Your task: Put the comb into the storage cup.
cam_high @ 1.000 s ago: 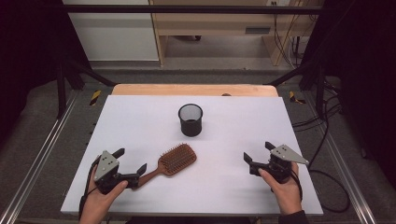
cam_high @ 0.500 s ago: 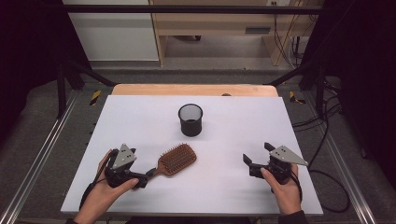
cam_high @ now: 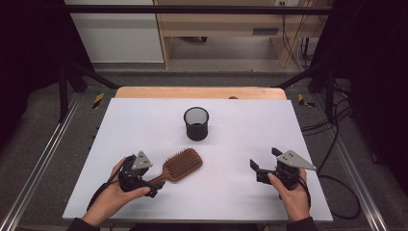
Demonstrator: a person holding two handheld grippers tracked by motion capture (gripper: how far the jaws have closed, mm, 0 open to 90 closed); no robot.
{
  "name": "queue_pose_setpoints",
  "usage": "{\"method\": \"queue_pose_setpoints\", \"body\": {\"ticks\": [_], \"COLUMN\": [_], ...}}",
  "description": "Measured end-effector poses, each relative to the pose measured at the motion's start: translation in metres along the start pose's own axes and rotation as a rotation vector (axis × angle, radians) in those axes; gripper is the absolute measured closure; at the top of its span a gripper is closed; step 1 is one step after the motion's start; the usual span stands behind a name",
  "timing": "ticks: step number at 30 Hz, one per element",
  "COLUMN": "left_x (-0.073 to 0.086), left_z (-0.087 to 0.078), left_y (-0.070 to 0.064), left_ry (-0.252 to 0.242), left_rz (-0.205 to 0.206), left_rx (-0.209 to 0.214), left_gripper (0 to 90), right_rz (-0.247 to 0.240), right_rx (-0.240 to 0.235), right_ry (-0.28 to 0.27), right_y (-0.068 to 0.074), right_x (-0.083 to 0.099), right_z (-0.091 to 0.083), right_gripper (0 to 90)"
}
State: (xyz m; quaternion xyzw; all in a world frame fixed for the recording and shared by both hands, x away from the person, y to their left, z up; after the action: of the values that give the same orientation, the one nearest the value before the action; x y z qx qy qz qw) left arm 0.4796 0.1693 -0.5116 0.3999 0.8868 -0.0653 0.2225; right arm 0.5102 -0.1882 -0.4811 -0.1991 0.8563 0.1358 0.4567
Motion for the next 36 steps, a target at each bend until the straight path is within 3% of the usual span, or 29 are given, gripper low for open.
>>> {"method": "queue_pose_setpoints", "body": {"ticks": [17,36], "left_x": [0.003,0.001], "left_z": [0.012,0.021], "left_y": [0.001,-0.001], "left_ry": [0.052,0.058], "left_rz": [-0.01,-0.005], "left_rx": [0.031,0.051], "left_gripper": [5.4,6.9], "right_rz": [-0.009,-0.009], "right_rx": [-0.005,-0.006], "right_ry": [0.012,0.021], "right_y": [0.001,0.001], "right_x": [0.002,0.003], "right_z": [0.002,0.004], "right_gripper": [6.9,6.9]}}
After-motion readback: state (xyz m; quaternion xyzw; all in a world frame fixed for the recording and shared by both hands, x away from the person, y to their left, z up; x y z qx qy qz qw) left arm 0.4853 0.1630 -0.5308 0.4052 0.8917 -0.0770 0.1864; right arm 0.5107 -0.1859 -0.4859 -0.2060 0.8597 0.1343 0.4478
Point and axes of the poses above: each handheld gripper's, and its own axes: z roughly forward along the jaws, x roughly out of its underside, y roughly to its left, the point moved 10 cm from there along z, roughly forward along the jaws, and after that the axes turned 13 degrees about y, right-handed, at the moved point
